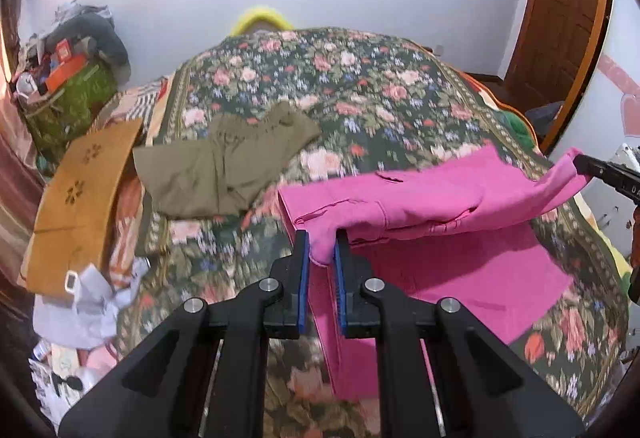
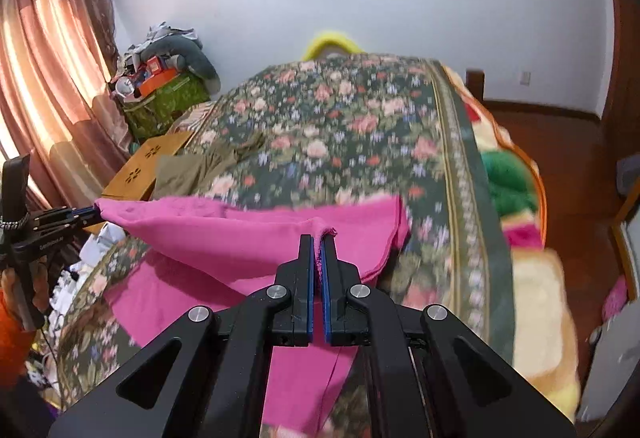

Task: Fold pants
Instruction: 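Lift both hems and fold them over toward the waistband, then lay the hems down on the trousers and open both grippers, then pull both tools back from the folded trousers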

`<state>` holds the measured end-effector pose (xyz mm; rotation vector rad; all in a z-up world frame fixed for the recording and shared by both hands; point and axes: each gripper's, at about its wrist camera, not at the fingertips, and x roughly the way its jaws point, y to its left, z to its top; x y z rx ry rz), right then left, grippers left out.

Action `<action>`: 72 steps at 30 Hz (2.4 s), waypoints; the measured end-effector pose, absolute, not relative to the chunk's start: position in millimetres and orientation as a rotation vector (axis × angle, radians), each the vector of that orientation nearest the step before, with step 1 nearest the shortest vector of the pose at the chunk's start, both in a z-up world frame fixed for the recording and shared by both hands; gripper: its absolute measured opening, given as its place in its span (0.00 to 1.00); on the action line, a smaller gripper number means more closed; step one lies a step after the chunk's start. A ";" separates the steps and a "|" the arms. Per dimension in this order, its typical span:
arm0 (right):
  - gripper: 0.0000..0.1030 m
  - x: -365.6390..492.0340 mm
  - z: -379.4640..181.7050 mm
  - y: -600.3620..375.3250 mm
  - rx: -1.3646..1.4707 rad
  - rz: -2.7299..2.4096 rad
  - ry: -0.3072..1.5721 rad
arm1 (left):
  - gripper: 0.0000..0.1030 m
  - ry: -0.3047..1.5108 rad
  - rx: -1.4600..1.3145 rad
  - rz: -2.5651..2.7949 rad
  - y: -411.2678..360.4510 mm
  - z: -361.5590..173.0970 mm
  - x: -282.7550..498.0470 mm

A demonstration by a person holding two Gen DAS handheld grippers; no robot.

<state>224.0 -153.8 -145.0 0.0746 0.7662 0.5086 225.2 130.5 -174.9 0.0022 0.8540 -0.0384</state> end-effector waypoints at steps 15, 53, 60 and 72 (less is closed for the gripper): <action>0.07 173.8 -193.5 -161.2 -0.020 0.458 0.874 | 0.11 0.966 0.055 -0.061 114.7 -212.7 176.2; 0.23 156.1 -202.8 -47.4 -0.217 0.773 0.935 | 0.57 1.012 0.210 -0.245 36.4 -222.3 187.2; 0.07 154.3 -201.2 -43.9 -0.204 0.784 0.910 | 0.17 0.969 0.267 -0.218 27.9 -220.8 186.3; 0.06 145.8 -200.9 -47.4 -0.180 0.777 0.920 | 0.11 0.958 0.231 -0.229 28.9 -215.5 170.7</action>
